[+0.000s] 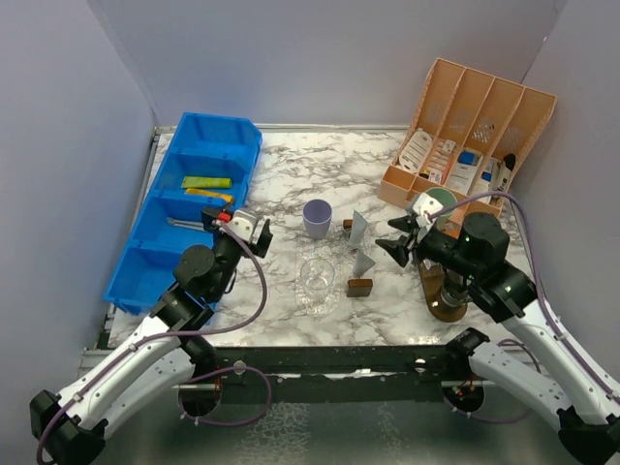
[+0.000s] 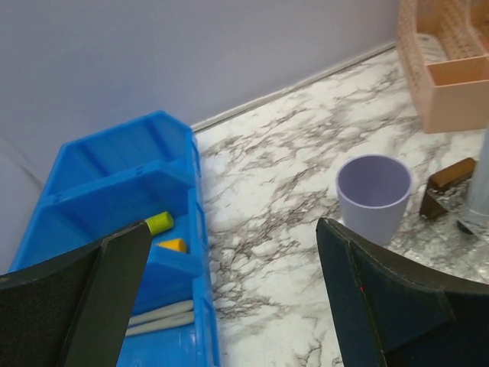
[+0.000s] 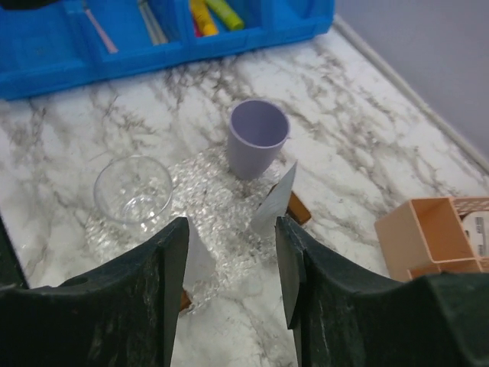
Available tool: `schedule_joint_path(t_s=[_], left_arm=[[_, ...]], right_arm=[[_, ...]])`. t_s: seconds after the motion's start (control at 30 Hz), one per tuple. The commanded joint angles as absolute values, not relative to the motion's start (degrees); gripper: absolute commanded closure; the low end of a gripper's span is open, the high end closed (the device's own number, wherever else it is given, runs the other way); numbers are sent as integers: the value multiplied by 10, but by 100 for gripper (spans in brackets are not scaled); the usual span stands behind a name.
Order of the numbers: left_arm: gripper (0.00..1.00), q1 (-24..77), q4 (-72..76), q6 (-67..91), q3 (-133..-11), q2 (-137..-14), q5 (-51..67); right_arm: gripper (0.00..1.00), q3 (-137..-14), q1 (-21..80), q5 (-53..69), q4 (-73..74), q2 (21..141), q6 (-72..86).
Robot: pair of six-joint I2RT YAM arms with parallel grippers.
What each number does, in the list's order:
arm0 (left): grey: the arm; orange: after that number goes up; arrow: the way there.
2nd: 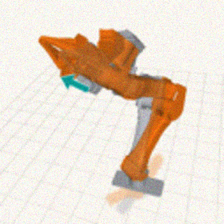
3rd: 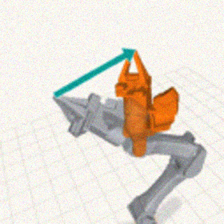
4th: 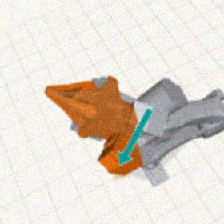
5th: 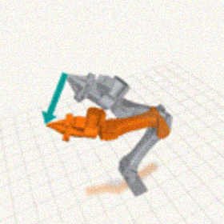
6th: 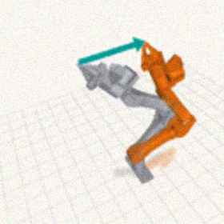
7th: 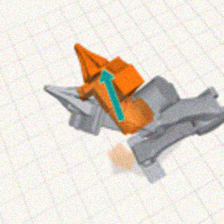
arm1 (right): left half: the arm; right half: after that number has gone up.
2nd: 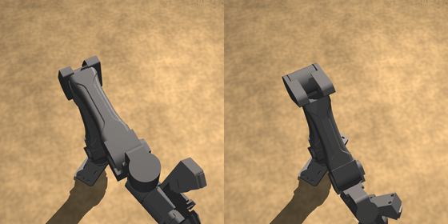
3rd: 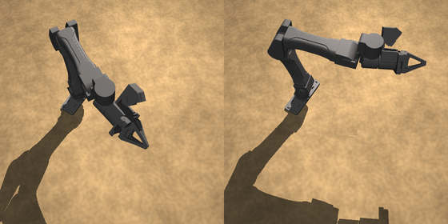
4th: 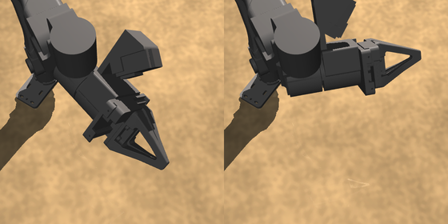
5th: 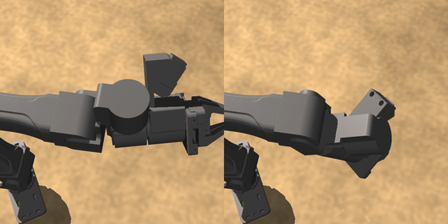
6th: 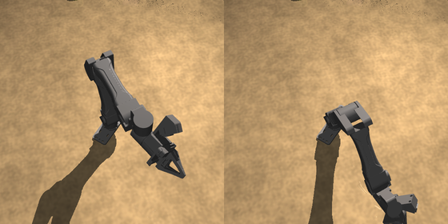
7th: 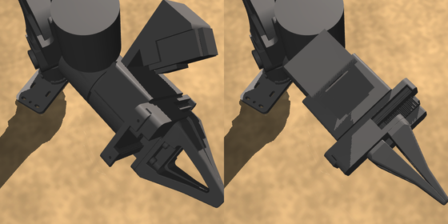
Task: Prepare toiletry sets of a toothbrush and toothpaste on the tray
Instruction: Place the toothpaste in the toothpaste holder, then pick up the toothbrush from the storage box.
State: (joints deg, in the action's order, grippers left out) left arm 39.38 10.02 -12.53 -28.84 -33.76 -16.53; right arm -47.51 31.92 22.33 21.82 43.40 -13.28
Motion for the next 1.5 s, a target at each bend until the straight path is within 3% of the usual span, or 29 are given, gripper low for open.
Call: schedule_joint_path(t_s=[0.0,0.13,0.3,0.6,0.83,1.0,1.2,1.37,1.47], left_arm=[[7,391,128,-109,-275,-373,-312],[7,390,85,-33,-309,-445,-388],[7,380,-118,125,-442,-544,-445],[11,224,-428,360,-677,-680,-309],[16,114,-483,456,-716,-722,-271],[34,5,-483,528,-709,-770,-205],[55,-37,-483,591,-698,-814,-196],[66,-45,-480,635,-704,-857,-185],[68,-49,-479,667,-695,-881,-169]], right_arm=[[49,-425,322,76,88,376,-80],[46,-406,322,-10,29,360,-93],[38,-410,322,-145,10,389,-82],[35,-471,322,-209,84,454,-10],[35,-500,321,-242,140,460,-9],[30,-464,322,-307,98,449,-35],[29,-472,321,-311,84,471,-72],[29,-473,322,-337,71,482,-81],[29,-476,322,-343,62,495,-82]])
